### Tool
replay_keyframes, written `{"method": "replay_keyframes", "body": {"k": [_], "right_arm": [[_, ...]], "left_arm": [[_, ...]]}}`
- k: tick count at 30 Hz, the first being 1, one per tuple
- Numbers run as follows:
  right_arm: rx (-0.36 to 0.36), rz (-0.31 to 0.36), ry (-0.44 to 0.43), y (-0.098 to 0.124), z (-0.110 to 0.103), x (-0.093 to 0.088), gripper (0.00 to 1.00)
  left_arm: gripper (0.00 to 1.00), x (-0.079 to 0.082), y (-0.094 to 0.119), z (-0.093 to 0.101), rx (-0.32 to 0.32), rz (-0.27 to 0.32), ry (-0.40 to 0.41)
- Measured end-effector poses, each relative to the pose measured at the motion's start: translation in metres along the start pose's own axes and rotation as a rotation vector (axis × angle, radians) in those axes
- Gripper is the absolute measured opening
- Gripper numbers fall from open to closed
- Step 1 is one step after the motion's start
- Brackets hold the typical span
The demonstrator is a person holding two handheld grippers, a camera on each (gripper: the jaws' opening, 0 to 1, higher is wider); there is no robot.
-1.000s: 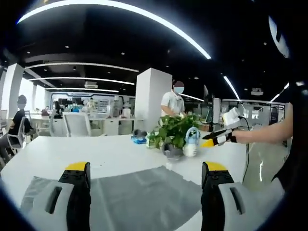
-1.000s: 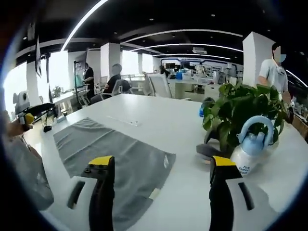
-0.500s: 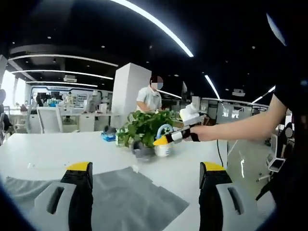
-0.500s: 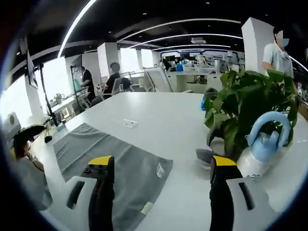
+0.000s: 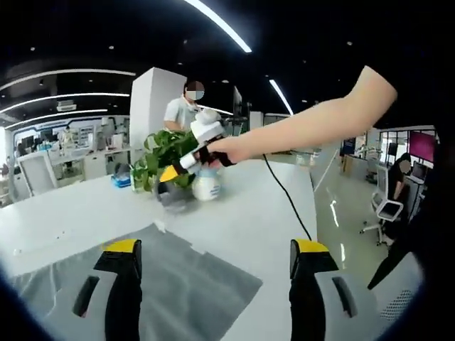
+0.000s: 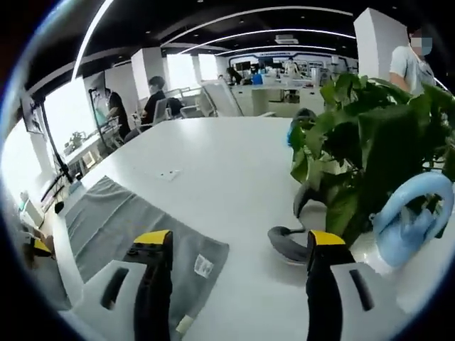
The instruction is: Fold the towel on the table until its edges align and the towel forms a compact rectangular stack.
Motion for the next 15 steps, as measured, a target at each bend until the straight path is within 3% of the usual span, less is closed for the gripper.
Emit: {"method": "replay_keyframes", "body": {"k": [5, 10, 15], "right_arm": [[0.008, -0.016, -0.029, -0.02, 0.001, -0.004, 0.76], [0.01, -0.103, 0.023, -0.044, -0.004, -0.017, 0.69], [0.015, -0.111, 0.031, -0.058, -0.007, -0.018, 0.6]], "left_arm": [[0.88, -0.007, -0.013, 0.004, -0.009, -0.036, -0.048], [0.77, -0.019, -0.027, 0.013, -0.07, -0.086, -0.082], [0.62, -0.029, -0.038, 0.02, -0.112, -0.122, -0.115]]}}
Point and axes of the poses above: the point that each gripper's makers call its tool centre point, and the gripper's own axes: y roughly backward along the fingers, z roughly to its right, x roughly out of its top, the point moved 5 cm from there along y, roughly backward along the fingers, and after that the axes turned 2 degrees about -y, right-handed, at the moved point
